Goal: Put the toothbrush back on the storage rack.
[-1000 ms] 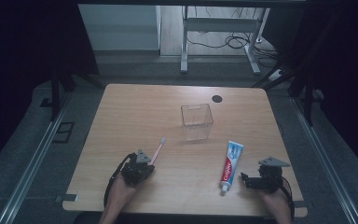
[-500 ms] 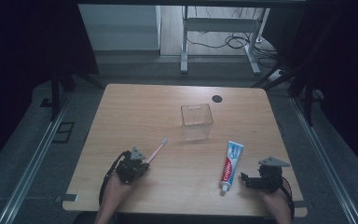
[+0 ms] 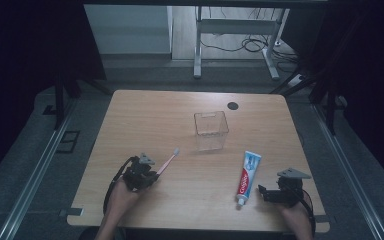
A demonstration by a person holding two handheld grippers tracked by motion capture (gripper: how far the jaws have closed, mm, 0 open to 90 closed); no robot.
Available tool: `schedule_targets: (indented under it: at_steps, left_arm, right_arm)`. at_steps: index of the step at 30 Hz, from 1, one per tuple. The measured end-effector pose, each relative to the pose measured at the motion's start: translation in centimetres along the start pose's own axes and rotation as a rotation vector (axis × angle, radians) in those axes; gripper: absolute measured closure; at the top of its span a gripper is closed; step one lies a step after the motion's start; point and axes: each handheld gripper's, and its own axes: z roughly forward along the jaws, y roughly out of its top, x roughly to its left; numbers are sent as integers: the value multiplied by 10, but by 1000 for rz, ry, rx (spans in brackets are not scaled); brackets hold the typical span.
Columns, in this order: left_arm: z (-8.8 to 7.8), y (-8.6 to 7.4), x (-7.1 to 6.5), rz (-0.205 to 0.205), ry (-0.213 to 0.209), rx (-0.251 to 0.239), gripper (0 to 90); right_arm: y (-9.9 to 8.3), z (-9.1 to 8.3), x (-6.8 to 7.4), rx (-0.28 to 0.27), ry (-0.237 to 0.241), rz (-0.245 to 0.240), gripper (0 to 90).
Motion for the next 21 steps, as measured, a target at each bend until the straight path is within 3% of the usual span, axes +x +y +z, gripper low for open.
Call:
schedule_targets:
  at_steps: [8,21]
  left_arm:
    - [7,15,4,4,0,81,723]
    - [21,45,9,16,-9,187,710]
  right_arm:
    - [0,0,0,0,0,-1,9]
    - [0,0,0,0,-1,-2,9]
